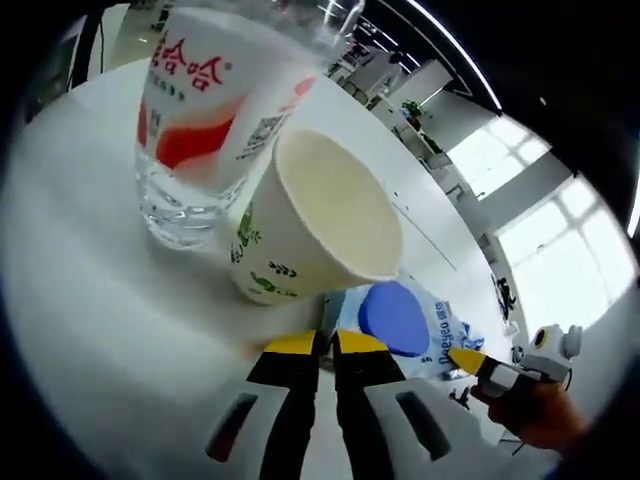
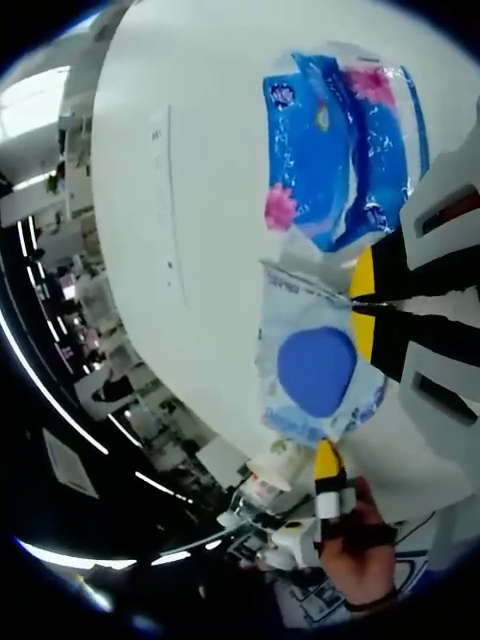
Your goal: Arrange the tabletop items into an orderly group along one side of the table until the central work area is clear of visible clutter.
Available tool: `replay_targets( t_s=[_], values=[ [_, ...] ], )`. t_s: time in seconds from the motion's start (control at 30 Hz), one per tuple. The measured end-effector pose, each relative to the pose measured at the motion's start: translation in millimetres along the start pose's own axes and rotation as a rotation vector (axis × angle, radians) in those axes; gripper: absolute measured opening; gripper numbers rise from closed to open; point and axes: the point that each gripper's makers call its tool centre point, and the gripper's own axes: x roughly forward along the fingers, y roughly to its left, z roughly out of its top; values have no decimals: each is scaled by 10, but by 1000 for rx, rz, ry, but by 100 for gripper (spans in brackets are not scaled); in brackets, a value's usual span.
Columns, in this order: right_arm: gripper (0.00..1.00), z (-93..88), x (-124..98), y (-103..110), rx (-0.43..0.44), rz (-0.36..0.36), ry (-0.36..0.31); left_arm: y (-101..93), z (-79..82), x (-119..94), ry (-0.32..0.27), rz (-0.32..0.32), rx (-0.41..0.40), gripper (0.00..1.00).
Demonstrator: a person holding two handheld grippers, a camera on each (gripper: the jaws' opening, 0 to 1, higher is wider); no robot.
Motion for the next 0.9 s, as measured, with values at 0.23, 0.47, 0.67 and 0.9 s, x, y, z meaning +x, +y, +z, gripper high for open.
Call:
replay_targets(
  t_s=[0.23, 0.47, 0.67, 0.9],
  values=[
    [1, -42, 6, 13, 10, -19, 13, 6, -3, 6, 1, -3, -13, 1],
    [5, -43, -45, 25, 24, -29, 10, 23, -5, -17, 3, -1, -12, 6],
    [10, -103, -155, 97, 30, -27, 12, 25, -35, -107, 6, 1, 10, 9],
    [13, -133, -321, 153, 63, -26, 5, 42, -77, -202, 15, 4, 50, 12]
  ],
)
